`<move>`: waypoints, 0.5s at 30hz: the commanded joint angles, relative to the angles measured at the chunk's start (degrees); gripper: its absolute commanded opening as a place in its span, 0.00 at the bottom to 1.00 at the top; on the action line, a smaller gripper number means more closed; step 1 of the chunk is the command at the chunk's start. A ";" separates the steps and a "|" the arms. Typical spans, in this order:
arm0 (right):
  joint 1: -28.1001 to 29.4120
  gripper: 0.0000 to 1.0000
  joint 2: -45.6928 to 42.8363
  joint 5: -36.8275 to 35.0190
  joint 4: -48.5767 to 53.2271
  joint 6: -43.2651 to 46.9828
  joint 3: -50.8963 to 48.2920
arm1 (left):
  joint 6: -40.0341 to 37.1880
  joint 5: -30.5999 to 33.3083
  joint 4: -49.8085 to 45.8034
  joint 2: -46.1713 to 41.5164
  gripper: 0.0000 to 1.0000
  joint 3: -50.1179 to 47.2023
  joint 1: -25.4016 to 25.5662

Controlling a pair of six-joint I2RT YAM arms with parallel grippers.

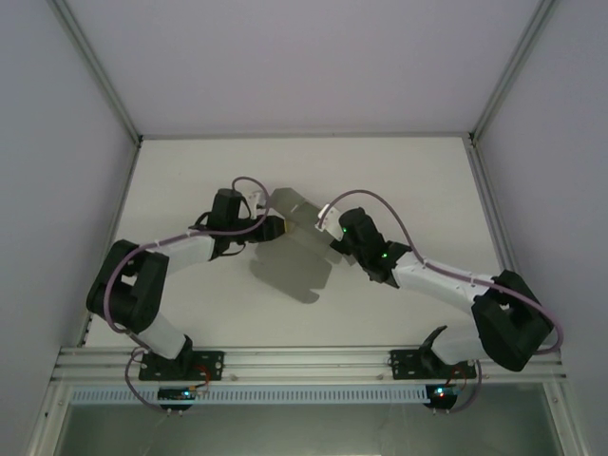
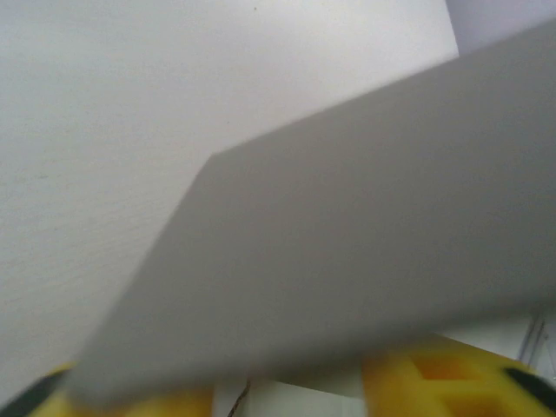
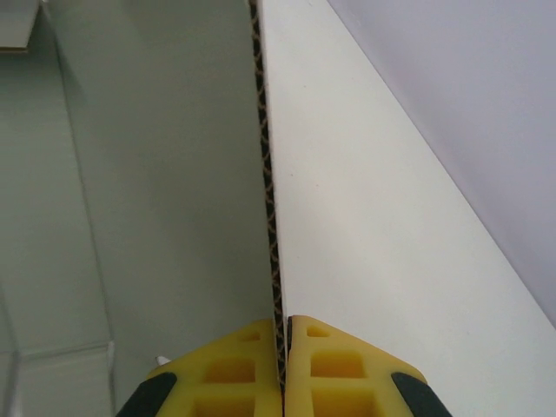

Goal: Assemble paper box

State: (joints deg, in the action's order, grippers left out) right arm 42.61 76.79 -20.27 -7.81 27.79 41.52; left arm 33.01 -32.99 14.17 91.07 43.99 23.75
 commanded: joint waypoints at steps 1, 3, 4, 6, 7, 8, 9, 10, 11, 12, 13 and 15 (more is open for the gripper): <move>0.07 0.00 -2.55 3.84 -2.03 -3.47 -0.77 | 1.26 -2.70 4.39 0.88 0.27 -0.15 0.46; -0.28 0.00 -3.06 3.94 -1.33 -3.45 -0.76 | 1.22 -1.42 3.51 0.65 0.17 -0.09 0.51; -0.34 0.00 -3.35 4.02 -0.95 -3.40 -0.69 | 1.24 -0.99 3.24 0.46 0.14 -0.17 0.51; -0.43 0.00 -3.79 4.10 0.05 -3.44 -0.71 | 1.39 0.32 2.82 -0.07 0.08 -0.54 0.51; -0.48 0.00 -3.99 4.11 0.47 -3.36 -0.74 | 1.50 0.94 2.53 -0.38 0.05 -0.70 0.49; -0.50 0.00 -4.24 4.10 0.80 -3.37 -0.71 | 1.43 1.43 2.35 -0.72 0.02 -0.89 0.46; -0.54 0.00 -4.41 4.36 1.13 -3.14 -0.74 | 1.56 1.98 2.26 -1.04 0.00 -1.12 0.45; -0.65 0.00 -4.57 4.20 1.53 -2.93 -0.65 | 1.82 2.64 2.16 -1.36 0.00 -1.41 0.45; -0.68 0.00 -4.63 4.00 2.13 -2.70 -0.39 | 1.99 3.34 2.01 -1.71 0.00 -1.61 0.42; -0.87 0.03 -4.71 3.81 3.29 -2.35 0.00 | 2.29 4.29 1.44 -1.98 0.00 -1.79 0.42; -1.03 0.06 -4.66 3.39 4.59 -2.13 0.43 | 2.40 4.76 0.85 -2.12 0.00 -1.70 0.42; -1.76 0.10 -4.55 2.18 7.46 -2.21 1.60 | 2.40 5.05 -0.17 -2.30 0.00 -1.77 0.42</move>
State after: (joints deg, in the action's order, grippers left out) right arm 41.65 73.73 -17.69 -3.97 26.74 40.99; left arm 34.61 -31.24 16.21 90.15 42.83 24.27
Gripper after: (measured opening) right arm 0.091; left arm 0.051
